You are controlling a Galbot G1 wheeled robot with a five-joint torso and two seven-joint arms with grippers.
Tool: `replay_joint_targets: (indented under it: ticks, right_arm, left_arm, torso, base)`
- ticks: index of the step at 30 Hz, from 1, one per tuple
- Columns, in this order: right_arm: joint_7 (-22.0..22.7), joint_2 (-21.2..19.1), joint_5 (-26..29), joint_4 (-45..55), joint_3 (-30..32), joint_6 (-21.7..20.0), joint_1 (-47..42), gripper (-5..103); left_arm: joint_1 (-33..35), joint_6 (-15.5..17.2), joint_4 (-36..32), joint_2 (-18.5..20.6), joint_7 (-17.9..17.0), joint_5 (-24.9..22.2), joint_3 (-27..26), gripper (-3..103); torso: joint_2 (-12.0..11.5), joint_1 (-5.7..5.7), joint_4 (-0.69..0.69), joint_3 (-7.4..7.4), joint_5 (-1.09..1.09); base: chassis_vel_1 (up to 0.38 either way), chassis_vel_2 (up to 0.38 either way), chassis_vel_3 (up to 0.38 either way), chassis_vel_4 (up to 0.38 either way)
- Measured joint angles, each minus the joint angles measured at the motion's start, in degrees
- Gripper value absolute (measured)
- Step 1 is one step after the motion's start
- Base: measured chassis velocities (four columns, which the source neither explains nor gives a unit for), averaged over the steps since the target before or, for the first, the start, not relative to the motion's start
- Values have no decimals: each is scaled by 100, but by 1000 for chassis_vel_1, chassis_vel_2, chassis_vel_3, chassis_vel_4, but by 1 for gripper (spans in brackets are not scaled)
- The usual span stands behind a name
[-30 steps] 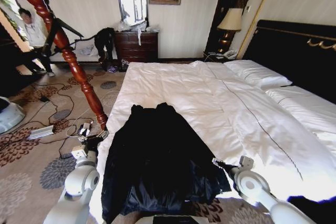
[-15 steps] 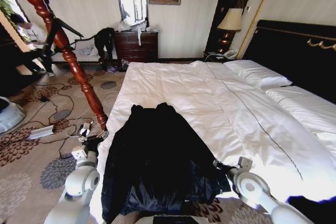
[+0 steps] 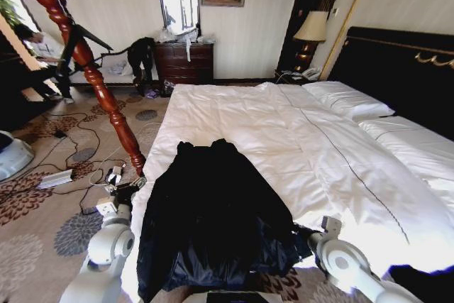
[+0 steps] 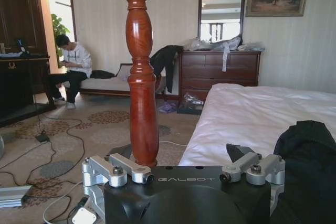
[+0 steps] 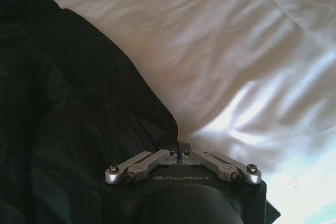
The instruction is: Pick up the clothes from the bed and hang them on the clothes hanger.
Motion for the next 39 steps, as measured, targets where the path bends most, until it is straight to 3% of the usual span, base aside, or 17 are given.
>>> replay_joint_targets:
  ticks: [6, 14, 16, 19, 20, 24, 25, 28, 35, 39]
  right_arm:
    - [130, -217, -7, 947, 61, 74, -266, 0]
    - [28, -323, 804, 1404, -193, -53, 1, 0]
    - [-224, -359, 1061, 1403, -365, -61, 217, 0]
    - [-976, -390, 1203, 1398, -800, 132, 687, 0]
    - [-976, -390, 1203, 1398, -800, 132, 687, 0]
    - [-2020, -389, 1250, 1381, -1626, 372, 1465, 0]
    - [-2020, -389, 1250, 1381, -1626, 372, 1465, 0]
    - [-2461, -306, 1118, 1220, -2439, 363, 1914, 0]
    - [-2604, 68, 675, 647, -3576, 239, 2588, 0]
    - [-2608, 338, 613, 354, -3833, 239, 2943, 0]
  left_arm:
    - [-83, 27, 65, 8, -43, -56, -27, 100]
    - [-269, 70, 213, 39, -93, -165, -72, 100]
    - [-358, 88, 278, 52, -112, -195, -79, 100]
    - [-467, 121, 361, 44, -136, -234, -93, 100]
    - [-467, 121, 361, 44, -136, -234, -93, 100]
    - [-538, 161, 432, 51, -163, -277, -153, 100]
    - [-538, 161, 432, 51, -163, -277, -153, 100]
    - [-582, 198, 447, 70, -191, -324, -226, 100]
    - [-528, 248, 438, 82, -225, -388, -345, 100]
    - [-520, 259, 439, 82, -228, -389, -360, 100]
  torso:
    - [0, 0, 1, 0, -1]
    - [0, 0, 0, 0, 0]
    - [0, 0, 1, 0, 0]
    - [0, 0, 0, 0, 0]
    - [0, 0, 0, 0, 0]
    - [0, 0, 2, 0, -1]
    - [0, 0, 2, 0, -1]
    - [0, 0, 1, 0, -1]
    - [0, 0, 1, 0, -1]
    - [0, 0, 1, 0, 0]
  base:
    - [0, 0, 0, 0]
    - [0, 0, 0, 0]
    - [0, 0, 0, 0]
    - [0, 0, 0, 0]
    - [0, 0, 0, 0]
    - [0, 0, 0, 0]
    - [0, 0, 0, 0]
    - [0, 0, 0, 0]
    - [0, 0, 0, 0]
    - [0, 0, 0, 0]
